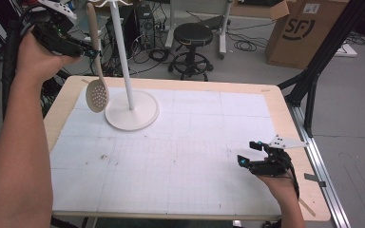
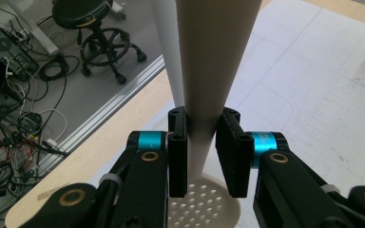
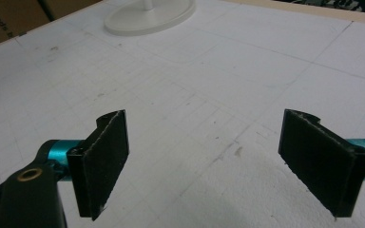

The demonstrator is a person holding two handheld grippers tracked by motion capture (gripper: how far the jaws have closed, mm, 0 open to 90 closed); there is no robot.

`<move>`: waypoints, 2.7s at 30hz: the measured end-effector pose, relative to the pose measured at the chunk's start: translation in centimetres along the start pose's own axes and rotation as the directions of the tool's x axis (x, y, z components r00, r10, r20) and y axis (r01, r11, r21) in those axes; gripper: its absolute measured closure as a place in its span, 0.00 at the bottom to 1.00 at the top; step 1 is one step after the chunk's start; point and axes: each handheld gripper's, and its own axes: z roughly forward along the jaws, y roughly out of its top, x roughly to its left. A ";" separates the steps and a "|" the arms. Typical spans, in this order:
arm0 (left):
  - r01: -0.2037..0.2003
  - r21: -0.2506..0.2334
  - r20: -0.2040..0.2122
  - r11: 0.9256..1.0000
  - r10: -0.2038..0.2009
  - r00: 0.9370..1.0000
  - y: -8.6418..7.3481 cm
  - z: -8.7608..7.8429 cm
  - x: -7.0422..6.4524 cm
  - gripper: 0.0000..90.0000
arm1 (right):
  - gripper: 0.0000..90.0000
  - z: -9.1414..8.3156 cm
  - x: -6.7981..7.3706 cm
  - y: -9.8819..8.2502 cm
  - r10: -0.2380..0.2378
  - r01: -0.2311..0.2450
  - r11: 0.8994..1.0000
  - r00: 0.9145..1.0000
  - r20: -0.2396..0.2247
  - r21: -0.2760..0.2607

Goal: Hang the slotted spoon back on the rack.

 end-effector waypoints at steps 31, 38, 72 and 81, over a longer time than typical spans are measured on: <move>-0.004 0.045 -0.017 0.999 0.005 1.000 1.4 2.0 1.2 0.84 | 0.18 0.0 -0.1 -0.5 0.013 -0.013 1.000 1.000 0.010 0.017; -0.002 0.046 -0.024 0.999 0.003 1.000 1.5 2.2 1.3 0.84 | 0.18 -0.1 -0.1 -0.4 0.013 -0.014 1.000 1.000 0.010 0.014; -0.079 -0.037 0.017 0.996 0.079 0.997 -4.1 0.9 -7.1 0.38 | 0.18 -0.8 1.6 0.9 -0.037 0.037 0.999 0.999 -0.005 -0.016; -0.117 -0.045 0.094 0.992 0.121 0.988 -6.4 3.8 -9.1 0.32 | 0.18 -0.6 1.8 1.0 -0.037 0.037 0.999 0.999 -0.006 -0.017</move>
